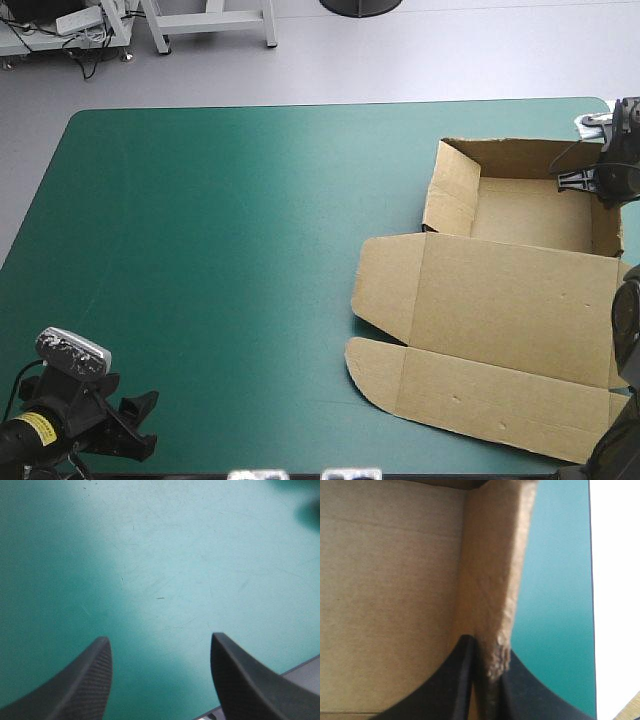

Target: Fold the box

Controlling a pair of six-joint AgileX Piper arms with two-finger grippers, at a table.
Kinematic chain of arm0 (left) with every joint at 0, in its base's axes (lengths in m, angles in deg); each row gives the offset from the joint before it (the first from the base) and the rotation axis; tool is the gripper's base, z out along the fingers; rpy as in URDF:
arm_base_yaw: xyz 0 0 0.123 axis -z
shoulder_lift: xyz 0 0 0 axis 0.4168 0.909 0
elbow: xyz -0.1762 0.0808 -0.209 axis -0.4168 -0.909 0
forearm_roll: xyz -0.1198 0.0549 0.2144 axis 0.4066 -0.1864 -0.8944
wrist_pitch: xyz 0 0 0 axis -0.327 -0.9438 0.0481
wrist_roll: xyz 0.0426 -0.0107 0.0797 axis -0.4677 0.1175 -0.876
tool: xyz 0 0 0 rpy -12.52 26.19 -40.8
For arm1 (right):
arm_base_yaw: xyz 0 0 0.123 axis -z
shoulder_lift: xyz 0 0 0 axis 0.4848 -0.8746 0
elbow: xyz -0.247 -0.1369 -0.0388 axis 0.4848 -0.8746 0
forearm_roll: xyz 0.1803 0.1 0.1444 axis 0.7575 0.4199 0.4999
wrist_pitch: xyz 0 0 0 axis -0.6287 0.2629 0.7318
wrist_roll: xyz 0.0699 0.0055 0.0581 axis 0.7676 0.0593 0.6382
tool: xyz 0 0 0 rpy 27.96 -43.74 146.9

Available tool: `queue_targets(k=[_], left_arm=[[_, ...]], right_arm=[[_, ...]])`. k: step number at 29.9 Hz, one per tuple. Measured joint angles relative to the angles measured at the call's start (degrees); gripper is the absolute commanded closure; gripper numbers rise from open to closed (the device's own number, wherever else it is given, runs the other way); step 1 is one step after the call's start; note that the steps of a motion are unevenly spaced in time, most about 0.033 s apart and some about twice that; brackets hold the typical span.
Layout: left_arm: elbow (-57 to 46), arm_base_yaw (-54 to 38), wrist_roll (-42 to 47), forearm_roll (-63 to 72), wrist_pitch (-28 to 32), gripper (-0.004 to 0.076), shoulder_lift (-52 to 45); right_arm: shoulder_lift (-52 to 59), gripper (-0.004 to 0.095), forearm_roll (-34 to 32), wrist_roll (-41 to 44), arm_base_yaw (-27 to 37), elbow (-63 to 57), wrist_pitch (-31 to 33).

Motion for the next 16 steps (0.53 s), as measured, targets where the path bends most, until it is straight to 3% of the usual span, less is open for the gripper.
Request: queue_targets(k=[2, 5, 16], left_arm=[[0.00, 0.00, 0.00, -0.11, 0.00, 0.0305, 0.00], [0.00, 0.00, 0.00, -1.05, 0.00, 0.0305, 0.00], [0.00, 0.00, -0.41, -2.35, 0.00, 0.0305, 0.00]], right_arm=[[-1.76, 0.0565, -1.65, -0.14, 0.00, 0.00, -0.21], [-3.58, 0.0484, -3.22, -0.45, 0.08, 0.00, -0.35], [-0.83, 0.0482, -3.61, -1.72, 0.15, -0.10, -0.40]])
